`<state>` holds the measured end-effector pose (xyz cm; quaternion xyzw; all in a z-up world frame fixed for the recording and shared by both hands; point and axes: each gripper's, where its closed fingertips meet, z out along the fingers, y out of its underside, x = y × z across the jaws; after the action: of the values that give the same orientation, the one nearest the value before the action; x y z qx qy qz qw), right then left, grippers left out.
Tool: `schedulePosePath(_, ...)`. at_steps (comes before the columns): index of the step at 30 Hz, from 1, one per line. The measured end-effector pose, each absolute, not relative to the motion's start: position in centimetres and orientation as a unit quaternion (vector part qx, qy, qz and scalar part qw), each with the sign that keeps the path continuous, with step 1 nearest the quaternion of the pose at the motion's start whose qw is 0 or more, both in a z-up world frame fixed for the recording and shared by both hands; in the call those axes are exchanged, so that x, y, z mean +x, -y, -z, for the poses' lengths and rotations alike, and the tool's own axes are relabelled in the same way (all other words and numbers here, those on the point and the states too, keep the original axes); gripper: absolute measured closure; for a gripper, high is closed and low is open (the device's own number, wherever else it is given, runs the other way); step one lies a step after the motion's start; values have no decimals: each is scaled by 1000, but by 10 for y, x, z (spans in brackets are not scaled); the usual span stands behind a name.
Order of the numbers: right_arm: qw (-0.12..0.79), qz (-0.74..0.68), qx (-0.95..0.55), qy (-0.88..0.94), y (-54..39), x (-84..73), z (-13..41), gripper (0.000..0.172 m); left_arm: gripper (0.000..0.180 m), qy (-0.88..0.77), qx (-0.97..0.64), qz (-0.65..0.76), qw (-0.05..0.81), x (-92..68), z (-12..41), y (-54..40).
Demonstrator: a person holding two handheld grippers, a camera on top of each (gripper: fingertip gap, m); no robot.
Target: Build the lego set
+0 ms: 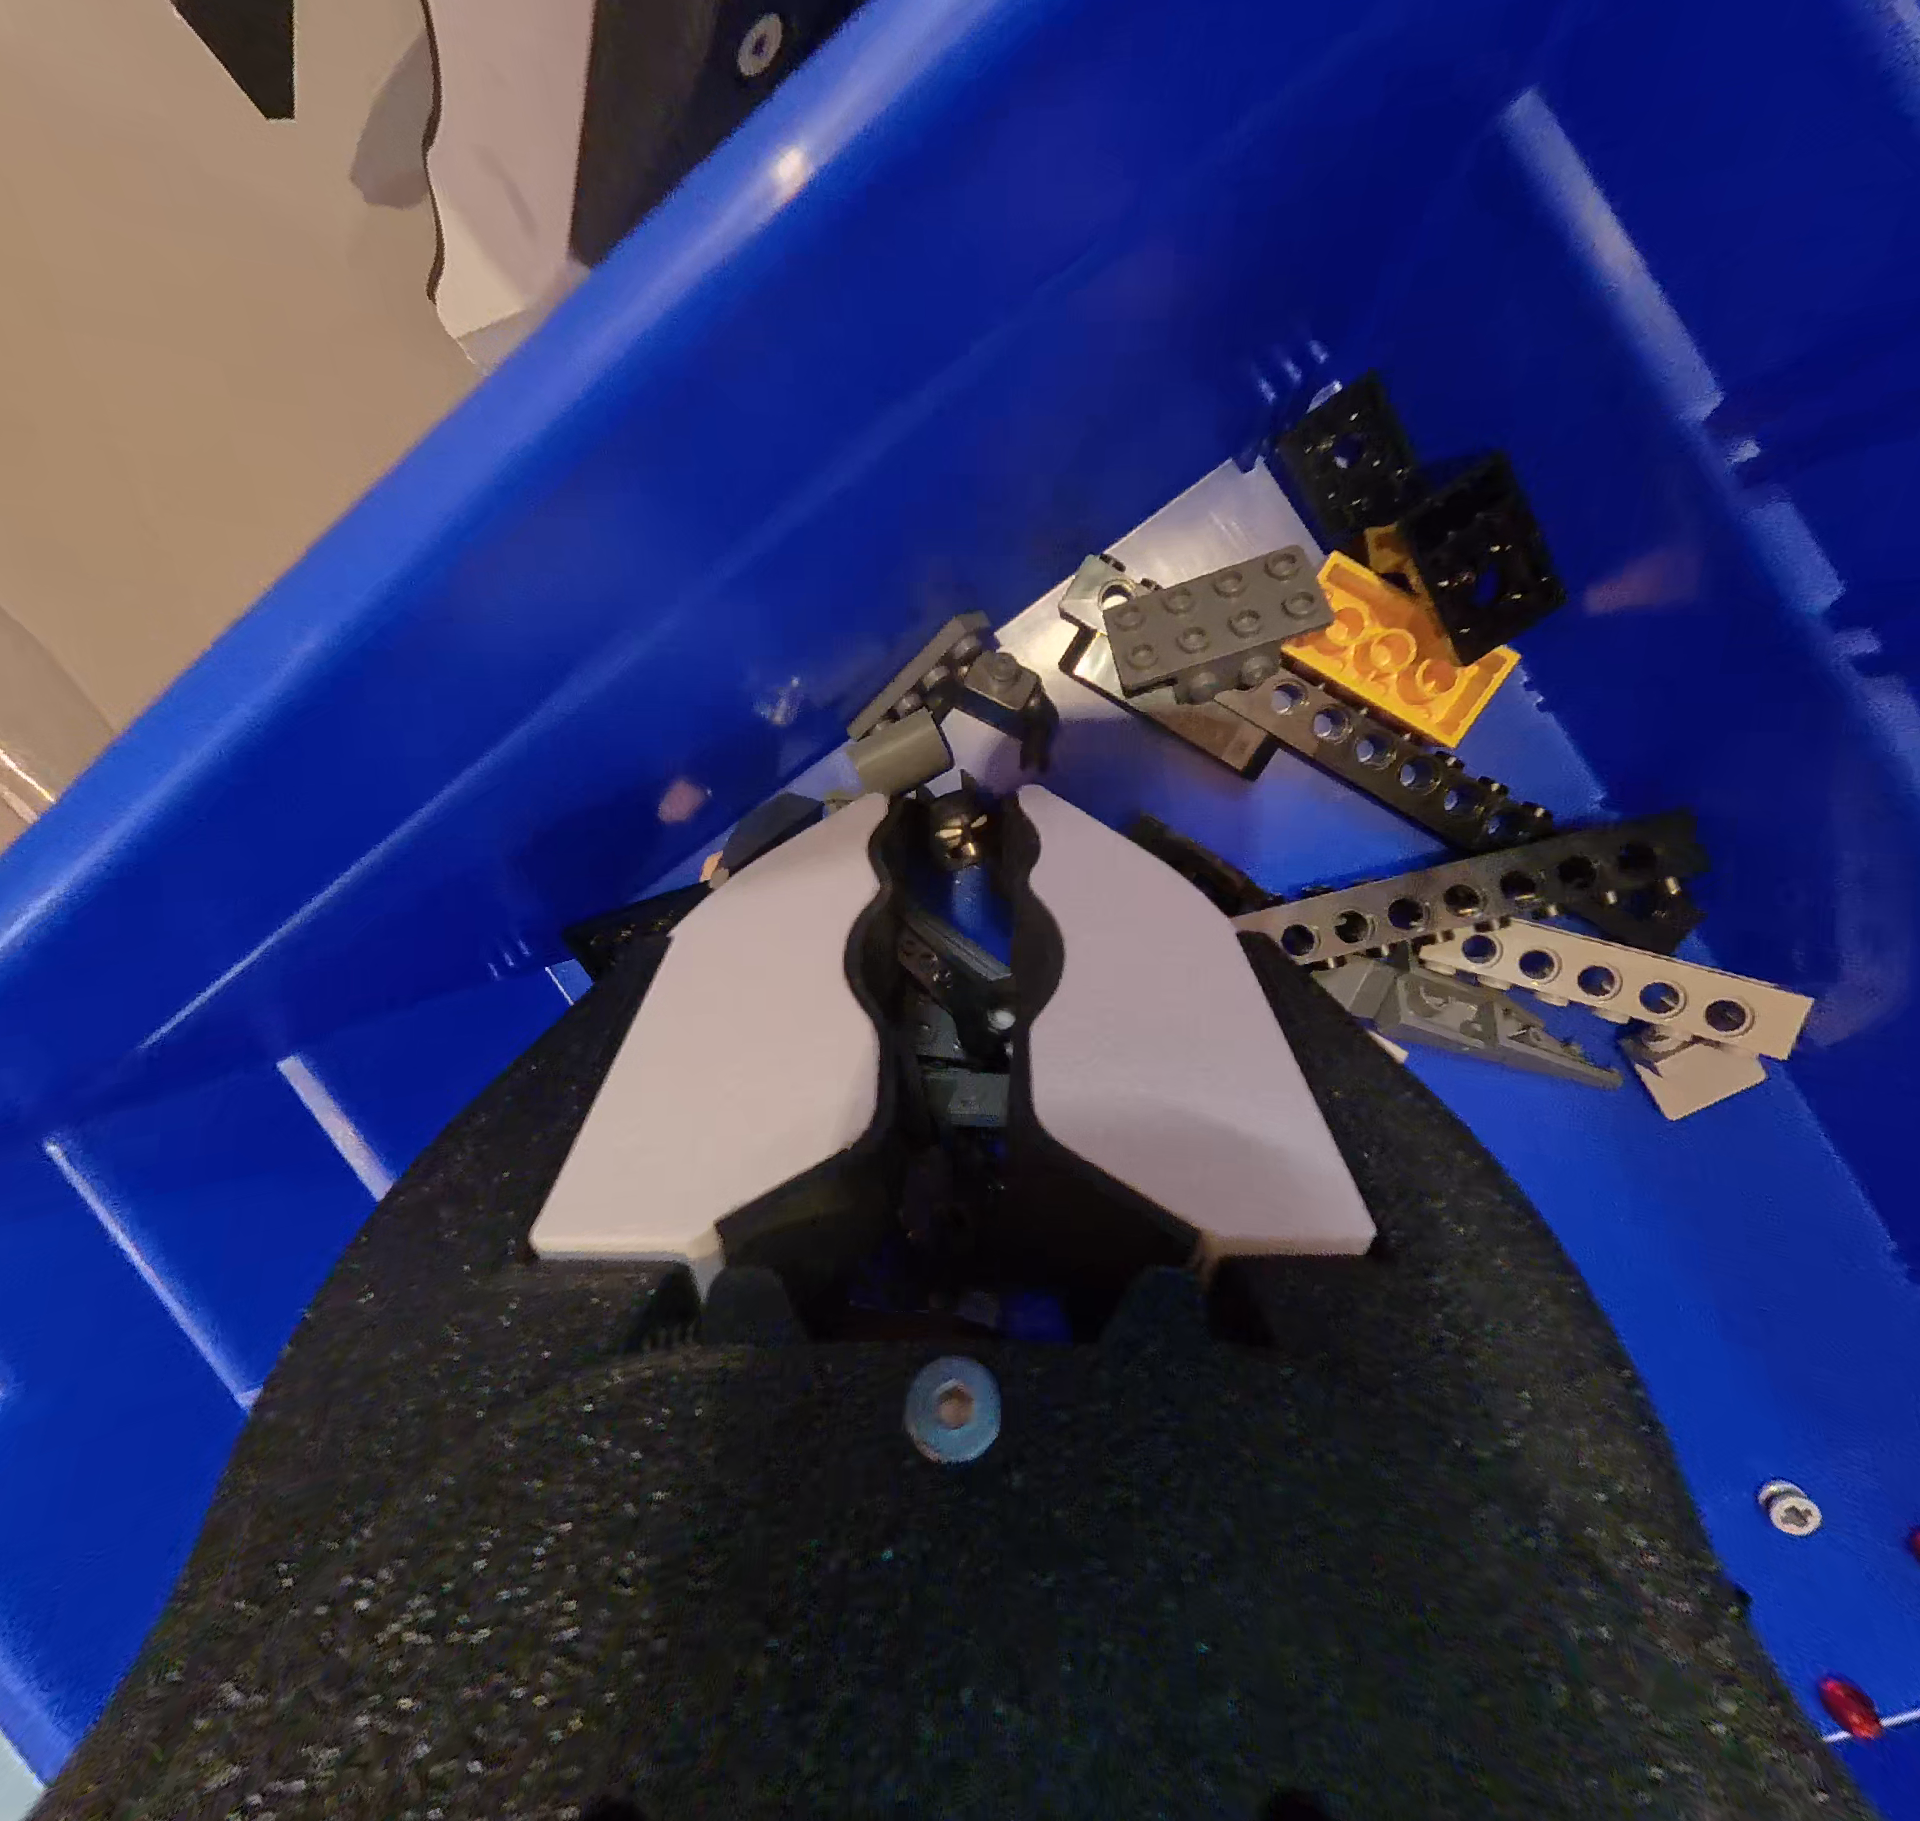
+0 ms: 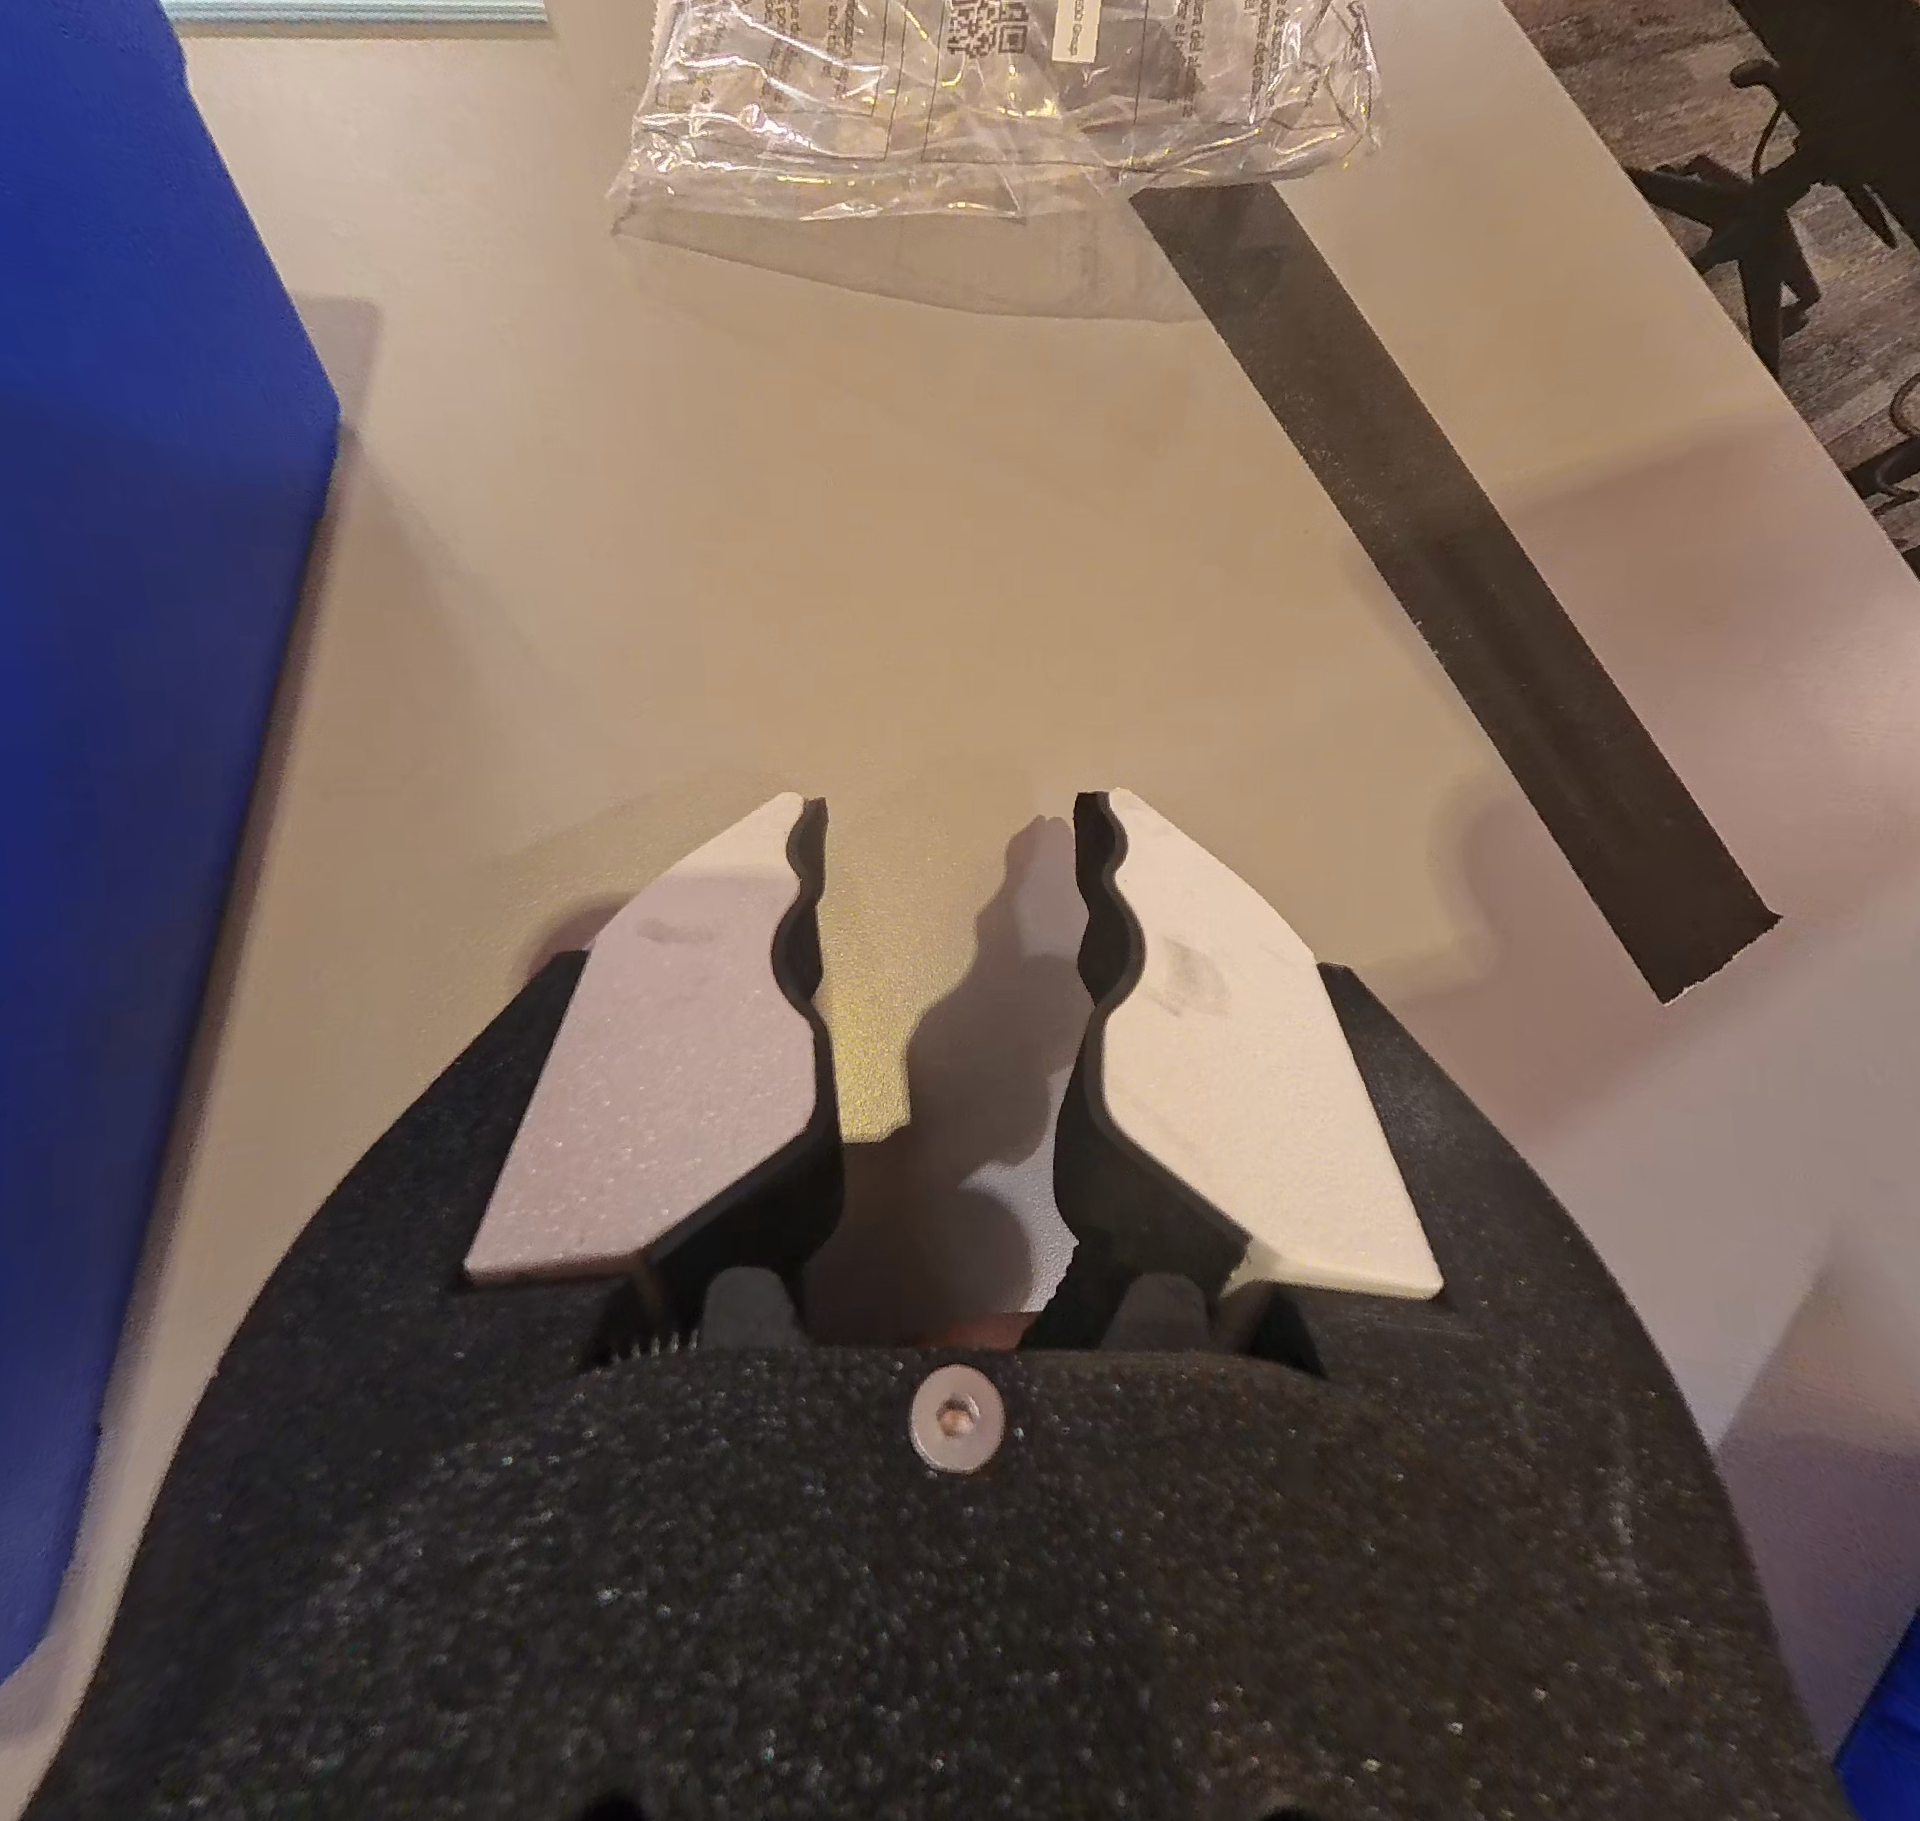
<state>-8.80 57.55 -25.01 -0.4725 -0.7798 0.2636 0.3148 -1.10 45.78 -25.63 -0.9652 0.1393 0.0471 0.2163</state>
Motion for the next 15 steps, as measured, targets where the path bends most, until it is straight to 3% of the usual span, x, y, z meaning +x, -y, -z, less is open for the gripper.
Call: schedulePosePath(15,314,-265,-474,779,-576,-88,250,125,166,-147,-962,-64,222,-13,256,-459)
